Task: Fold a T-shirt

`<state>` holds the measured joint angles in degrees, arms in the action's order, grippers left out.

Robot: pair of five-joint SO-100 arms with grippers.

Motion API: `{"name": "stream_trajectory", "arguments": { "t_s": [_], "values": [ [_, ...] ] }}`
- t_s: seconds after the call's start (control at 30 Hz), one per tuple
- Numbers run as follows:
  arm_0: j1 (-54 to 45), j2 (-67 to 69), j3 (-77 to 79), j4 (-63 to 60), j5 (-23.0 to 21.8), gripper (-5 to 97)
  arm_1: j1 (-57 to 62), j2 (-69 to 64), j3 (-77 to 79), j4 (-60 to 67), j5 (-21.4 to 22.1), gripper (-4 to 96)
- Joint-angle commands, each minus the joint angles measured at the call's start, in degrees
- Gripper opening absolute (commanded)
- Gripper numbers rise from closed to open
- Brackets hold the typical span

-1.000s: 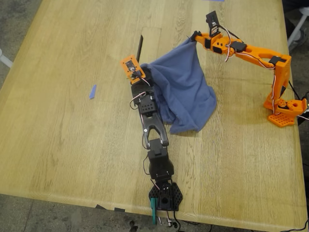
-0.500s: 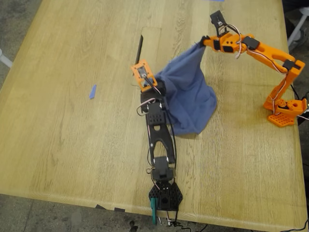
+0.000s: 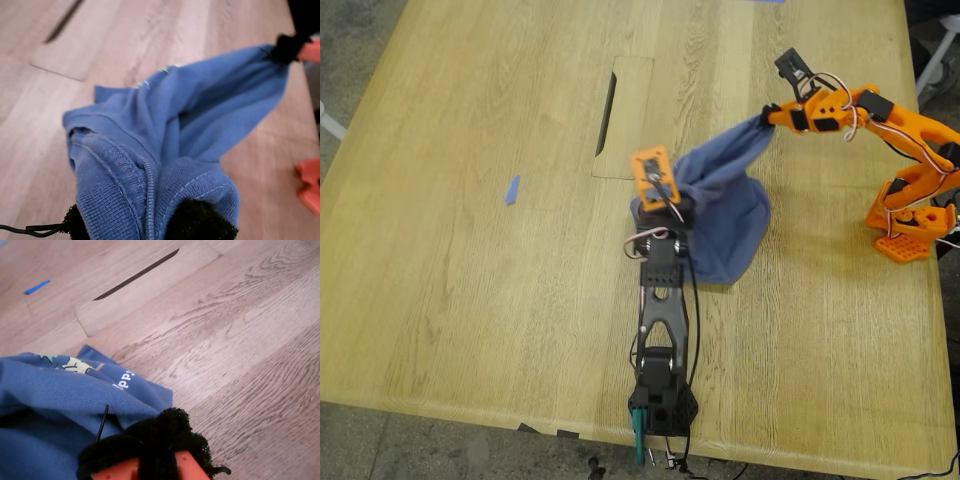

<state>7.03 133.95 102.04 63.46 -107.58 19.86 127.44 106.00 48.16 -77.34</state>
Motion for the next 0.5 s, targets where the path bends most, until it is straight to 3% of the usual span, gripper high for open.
{"name": "stream_trajectory", "arguments": {
  "t_s": [0.0, 0.47],
  "values": [
    [4.6, 7.6, -0.3, 0.9, -0.9, 0, -1.3, 5.6, 2.0, 1.8, 0.2, -0.3],
    [19.2, 17.2, 10.0, 8.6, -1.8, 0, -7.6, 28.3, 18.5, 14.8, 0.3, -0.3]
  ]
}}
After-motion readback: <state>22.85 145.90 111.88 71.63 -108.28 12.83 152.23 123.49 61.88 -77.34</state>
